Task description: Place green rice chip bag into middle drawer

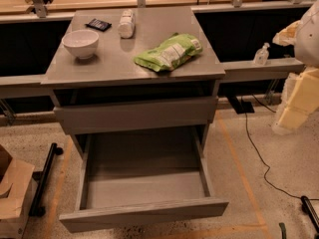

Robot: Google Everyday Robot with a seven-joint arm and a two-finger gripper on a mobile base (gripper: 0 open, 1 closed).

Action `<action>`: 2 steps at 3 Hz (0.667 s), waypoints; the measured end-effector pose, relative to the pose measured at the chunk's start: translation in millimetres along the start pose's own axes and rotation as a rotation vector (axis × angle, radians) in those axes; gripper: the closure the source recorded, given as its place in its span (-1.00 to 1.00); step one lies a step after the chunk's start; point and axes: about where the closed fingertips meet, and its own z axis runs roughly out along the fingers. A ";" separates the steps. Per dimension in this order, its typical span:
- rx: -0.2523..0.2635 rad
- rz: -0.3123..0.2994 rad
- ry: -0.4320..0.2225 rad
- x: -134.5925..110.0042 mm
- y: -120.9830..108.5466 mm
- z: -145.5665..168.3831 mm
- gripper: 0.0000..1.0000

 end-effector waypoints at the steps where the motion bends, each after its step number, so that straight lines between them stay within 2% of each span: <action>1: 0.000 0.000 0.000 0.0 0.0 -0.1 -1.00; 2: 0.015 0.008 -0.042 -6.9 -11.5 11.9 -1.00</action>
Offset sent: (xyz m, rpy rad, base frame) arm 0.0503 0.0136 -0.0216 0.1164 -0.0585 0.0068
